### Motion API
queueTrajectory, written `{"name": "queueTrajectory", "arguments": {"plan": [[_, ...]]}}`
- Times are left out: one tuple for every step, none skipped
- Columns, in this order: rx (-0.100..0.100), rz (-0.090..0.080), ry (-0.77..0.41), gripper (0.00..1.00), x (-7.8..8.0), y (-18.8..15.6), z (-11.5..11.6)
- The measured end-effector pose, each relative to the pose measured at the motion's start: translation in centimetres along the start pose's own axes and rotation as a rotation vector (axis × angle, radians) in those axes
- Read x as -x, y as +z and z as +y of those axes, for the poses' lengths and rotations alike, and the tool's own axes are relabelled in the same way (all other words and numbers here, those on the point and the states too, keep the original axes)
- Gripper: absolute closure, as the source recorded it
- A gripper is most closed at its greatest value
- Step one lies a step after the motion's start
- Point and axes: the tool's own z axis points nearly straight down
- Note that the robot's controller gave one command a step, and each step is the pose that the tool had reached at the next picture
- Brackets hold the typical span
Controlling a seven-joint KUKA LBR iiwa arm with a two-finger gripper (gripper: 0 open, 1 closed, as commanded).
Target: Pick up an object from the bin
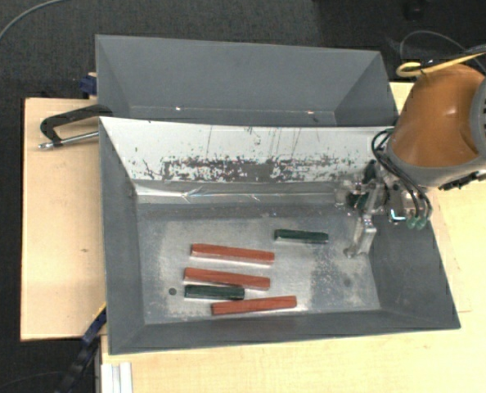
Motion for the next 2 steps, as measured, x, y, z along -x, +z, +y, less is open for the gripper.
{"name": "queueTrajectory", "arguments": {"plan": [[0.004,-0.001,0.101,0.0,2.33,7.91,7.48],[0.0,-0.007,0.105,1.0,2.47,7.5,6.99]]}}
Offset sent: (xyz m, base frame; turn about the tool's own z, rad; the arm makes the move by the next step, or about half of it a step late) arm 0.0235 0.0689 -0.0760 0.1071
